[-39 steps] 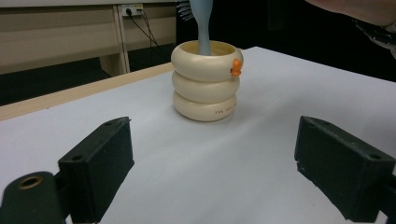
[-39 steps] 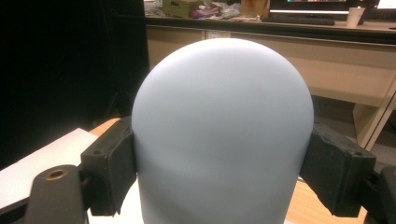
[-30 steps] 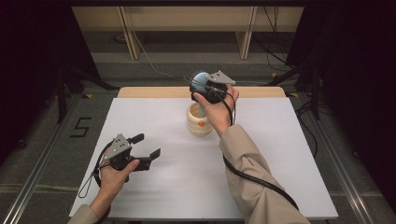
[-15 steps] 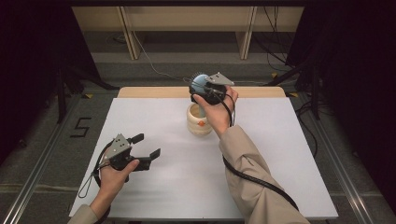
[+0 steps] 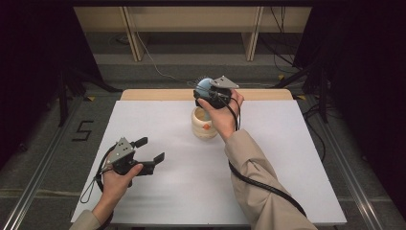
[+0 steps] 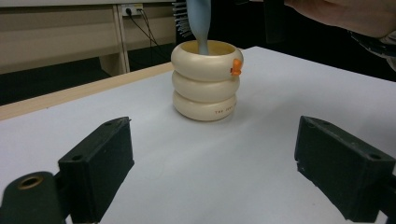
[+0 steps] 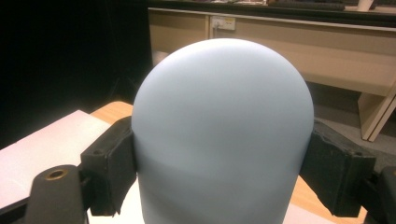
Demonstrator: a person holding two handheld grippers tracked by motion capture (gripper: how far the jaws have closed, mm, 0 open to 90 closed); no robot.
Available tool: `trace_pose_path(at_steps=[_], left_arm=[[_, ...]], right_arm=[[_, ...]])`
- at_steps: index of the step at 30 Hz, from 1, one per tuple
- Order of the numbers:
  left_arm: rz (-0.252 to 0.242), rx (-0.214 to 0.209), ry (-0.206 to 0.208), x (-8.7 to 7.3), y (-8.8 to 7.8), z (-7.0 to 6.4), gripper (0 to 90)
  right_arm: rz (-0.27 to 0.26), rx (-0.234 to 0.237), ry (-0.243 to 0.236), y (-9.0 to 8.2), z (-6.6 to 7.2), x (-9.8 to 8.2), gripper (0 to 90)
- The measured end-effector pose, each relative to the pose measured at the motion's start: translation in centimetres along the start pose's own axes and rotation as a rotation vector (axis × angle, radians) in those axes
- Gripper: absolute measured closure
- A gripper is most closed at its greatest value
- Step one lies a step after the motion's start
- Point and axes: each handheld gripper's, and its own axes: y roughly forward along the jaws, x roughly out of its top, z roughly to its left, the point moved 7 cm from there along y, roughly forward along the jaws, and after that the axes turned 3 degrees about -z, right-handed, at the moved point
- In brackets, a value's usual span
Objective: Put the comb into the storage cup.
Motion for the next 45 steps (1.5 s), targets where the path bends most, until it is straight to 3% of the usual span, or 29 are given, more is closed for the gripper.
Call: trace_pose_path(at_steps=[25, 45], left_arm=[[-0.002, -0.001, 0.000, 0.0, 0.0, 0.0, 11.2], [-0.003, -0.003, 0.000, 0.1, 0.0, 0.0, 11.2]], right_arm=[[0.001, 0.039, -0.062, 1.1, 0.9, 0.1, 19.8], [0.001, 0.025, -0.050, 2.3, 0.4, 0.3, 19.2]])
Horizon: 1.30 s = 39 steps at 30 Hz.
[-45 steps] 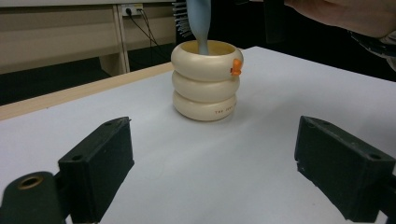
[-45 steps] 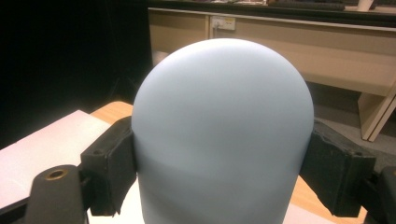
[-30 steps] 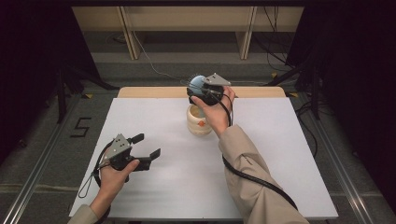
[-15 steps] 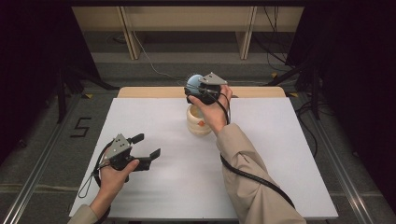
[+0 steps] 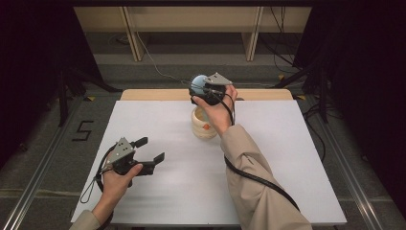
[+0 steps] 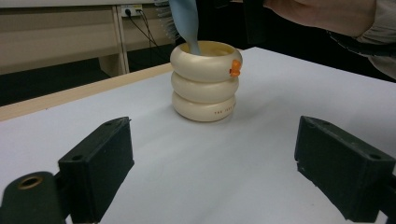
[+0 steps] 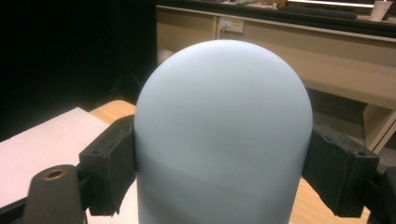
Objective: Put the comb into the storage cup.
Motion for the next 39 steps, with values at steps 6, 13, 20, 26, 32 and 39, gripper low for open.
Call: trace_pose_path(at_steps=[6, 13, 20, 26, 32, 39], left_arm=[[0.001, -0.001, -0.001, 0.0, 0.0, 0.0, 11.1], [0.002, -0.001, 0.000, -0.1, 0.0, 0.0, 11.2], [0.002, -0.001, -0.003, -0.1, 0.0, 0.0, 11.1], [0.002, -0.001, -0.004, -0.1, 0.1, 0.0, 11.1], [0.002, -0.001, -0.003, -0.1, 0.1, 0.0, 11.1], [0.001, -0.002, -0.004, -0.1, 0.1, -0.1, 11.1]], right_arm=[[-0.001, -0.003, -0.003, 0.1, -0.1, 0.1, 19.0], [-0.011, -0.006, -0.008, 0.1, -0.1, 0.6, 18.6], [-0.011, -0.012, -0.010, 0.2, -0.3, 0.6, 18.8], [-0.012, -0.016, -0.004, -0.1, -0.6, 0.4, 18.7], [-0.016, -0.015, -0.007, -0.5, -0.7, 0.6, 18.0], [-0.014, -0.005, -0.031, -1.3, -0.5, 0.9, 16.0]])
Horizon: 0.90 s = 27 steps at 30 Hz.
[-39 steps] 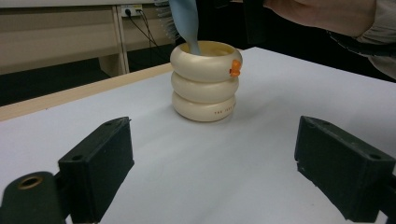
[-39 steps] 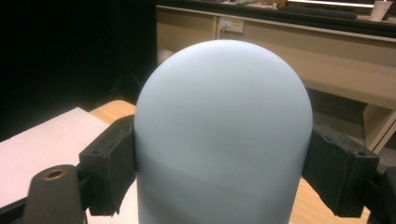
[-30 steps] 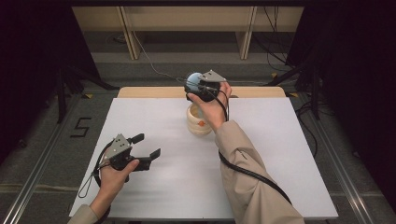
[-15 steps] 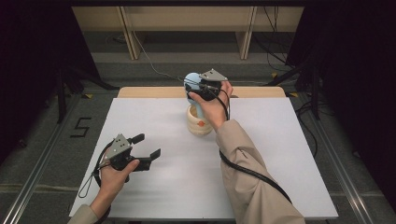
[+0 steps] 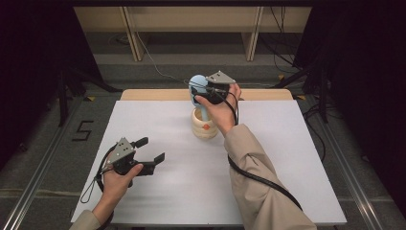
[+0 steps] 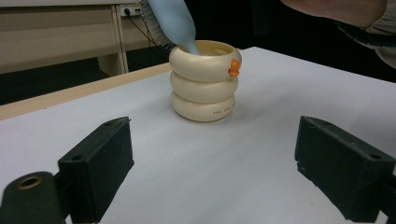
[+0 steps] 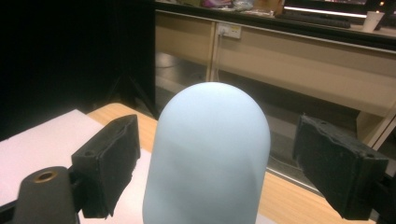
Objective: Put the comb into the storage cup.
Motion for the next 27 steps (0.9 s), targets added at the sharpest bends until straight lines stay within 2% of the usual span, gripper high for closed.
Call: trace_pose_path(at_steps=[8, 11, 27], left_arm=[[0.000, 0.000, 0.001, 0.0, 0.0, 0.0, 11.0], [-0.001, 0.000, 0.001, 0.0, 0.0, 0.0, 11.0], [-0.002, 0.005, 0.000, 0.0, 0.0, 0.0, 10.5]], right_arm=[[-0.005, 0.013, -0.003, -1.2, 0.0, 0.6, 15.8], [0.008, 0.025, -0.014, -1.7, 0.0, 0.5, 15.8], [0.038, 0.088, 0.000, -4.5, 0.3, -0.1, 14.9]])
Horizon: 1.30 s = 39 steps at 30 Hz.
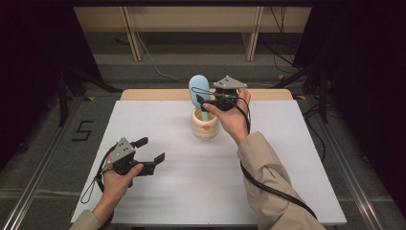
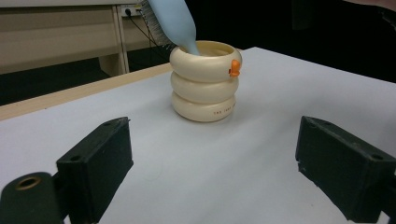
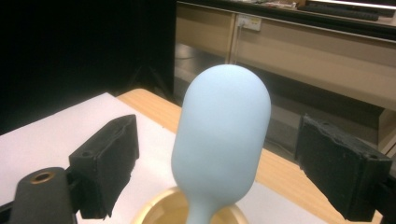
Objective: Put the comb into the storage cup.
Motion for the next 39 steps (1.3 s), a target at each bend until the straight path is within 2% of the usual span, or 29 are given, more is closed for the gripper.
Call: trace_pose_path(at_steps=[25, 39], left_arm=[[0.000, 0.002, 0.000, 0.0, 0.0, 0.0, 10.4], [0.004, 0.002, -0.001, -0.1, 0.0, 0.0, 10.4]], right_arm=[[-0.011, 0.052, -0.022, -4.6, 0.9, -1.0, 15.6], [-0.014, 0.067, -0.034, -7.9, 1.1, -2.5, 15.8]])
